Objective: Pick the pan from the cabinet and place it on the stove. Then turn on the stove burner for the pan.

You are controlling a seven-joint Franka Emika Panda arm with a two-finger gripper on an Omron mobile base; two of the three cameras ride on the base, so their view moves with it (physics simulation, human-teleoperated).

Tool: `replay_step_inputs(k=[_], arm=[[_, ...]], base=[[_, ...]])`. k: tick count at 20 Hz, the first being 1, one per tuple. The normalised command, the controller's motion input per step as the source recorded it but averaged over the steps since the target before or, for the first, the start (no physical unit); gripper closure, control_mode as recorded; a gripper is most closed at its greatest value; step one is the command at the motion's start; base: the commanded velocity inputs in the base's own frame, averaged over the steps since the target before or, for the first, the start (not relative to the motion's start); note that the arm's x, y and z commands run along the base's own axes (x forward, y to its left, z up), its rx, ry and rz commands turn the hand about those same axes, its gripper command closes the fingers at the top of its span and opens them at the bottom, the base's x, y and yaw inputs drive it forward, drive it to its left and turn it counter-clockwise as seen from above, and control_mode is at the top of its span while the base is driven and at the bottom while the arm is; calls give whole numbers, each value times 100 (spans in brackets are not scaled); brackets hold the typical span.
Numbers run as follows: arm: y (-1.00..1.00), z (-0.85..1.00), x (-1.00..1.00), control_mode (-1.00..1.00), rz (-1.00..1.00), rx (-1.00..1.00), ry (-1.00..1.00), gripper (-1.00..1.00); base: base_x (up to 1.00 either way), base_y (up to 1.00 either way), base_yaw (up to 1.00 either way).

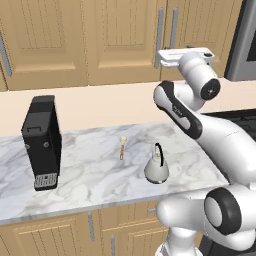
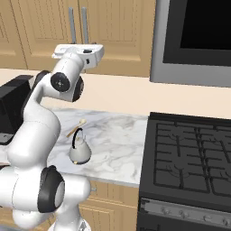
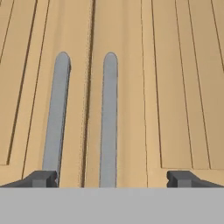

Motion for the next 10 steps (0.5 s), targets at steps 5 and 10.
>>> replay_step_inputs(k=[5,10], arm=[[0,0,20,-100,0,0,-3,-100],[2,0,21,-100,0,0,-1,-100]], base=[[0,0,0],[0,0,0]])
